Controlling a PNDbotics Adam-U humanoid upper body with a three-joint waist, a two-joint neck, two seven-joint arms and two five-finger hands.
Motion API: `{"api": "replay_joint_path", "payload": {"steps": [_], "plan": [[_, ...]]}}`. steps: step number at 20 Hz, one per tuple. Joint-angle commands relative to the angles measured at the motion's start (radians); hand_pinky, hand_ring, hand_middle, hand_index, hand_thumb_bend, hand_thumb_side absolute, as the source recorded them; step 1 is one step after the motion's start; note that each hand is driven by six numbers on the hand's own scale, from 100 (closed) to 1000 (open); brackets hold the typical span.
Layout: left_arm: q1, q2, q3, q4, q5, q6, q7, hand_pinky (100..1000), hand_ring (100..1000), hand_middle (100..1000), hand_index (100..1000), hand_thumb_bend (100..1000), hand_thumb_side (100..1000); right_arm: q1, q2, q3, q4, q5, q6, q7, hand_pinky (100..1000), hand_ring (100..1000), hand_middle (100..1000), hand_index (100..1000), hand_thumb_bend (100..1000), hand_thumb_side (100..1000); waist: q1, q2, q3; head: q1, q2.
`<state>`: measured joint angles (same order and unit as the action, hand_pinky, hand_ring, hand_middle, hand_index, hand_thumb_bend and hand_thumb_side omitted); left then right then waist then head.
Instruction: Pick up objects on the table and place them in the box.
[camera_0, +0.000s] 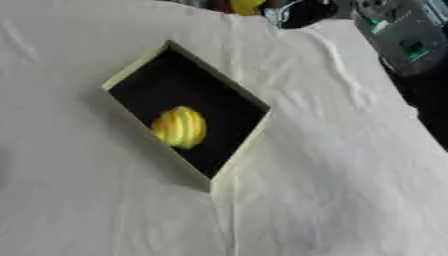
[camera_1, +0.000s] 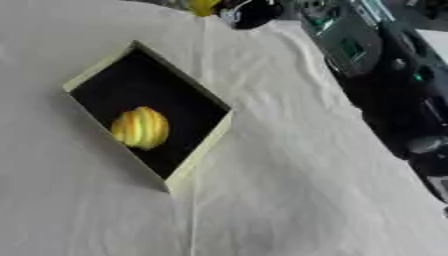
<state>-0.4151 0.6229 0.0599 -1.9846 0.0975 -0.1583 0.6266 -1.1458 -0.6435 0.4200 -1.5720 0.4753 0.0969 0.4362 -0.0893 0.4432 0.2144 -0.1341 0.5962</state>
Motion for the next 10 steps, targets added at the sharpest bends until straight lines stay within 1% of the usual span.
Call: {"api": "replay_joint_path", "payload": {"steps": [1,3,5,10], "plan": [[-0.015,0.024,0.013,-0.015,0.002,-0.004,0.003,869,898,873,809,365,799,-0.006,-0.036,0.042,-0.113,-0.061,0.014,0.060,819,650,557,616,100,100,0.010,-0.033,0.001,-0.004,0.008],[-0.018,0.023,0.016,-0.015,0.002,-0.006,0.005,869,898,872,809,366,798,-0.001,-0.030,0.070,-0.148,-0.090,0.021,0.090,825,649,557,617,100,100,0.010,-0.036,0.003,-0.009,0.011],[-0.021,0.022,0.017,-0.015,0.003,-0.008,0.006,869,898,872,810,367,797,0.001,-0.020,0.091,-0.160,-0.106,0.027,0.114,830,650,558,618,100,100,0.010,-0.039,0.006,-0.012,0.015],[-0.031,0.018,0.013,-0.015,0.005,-0.008,0.002,869,897,872,810,367,797,0.005,0.027,0.128,-0.111,-0.102,0.023,0.139,834,652,564,622,100,100,0.007,-0.042,0.013,-0.019,0.018]]}}
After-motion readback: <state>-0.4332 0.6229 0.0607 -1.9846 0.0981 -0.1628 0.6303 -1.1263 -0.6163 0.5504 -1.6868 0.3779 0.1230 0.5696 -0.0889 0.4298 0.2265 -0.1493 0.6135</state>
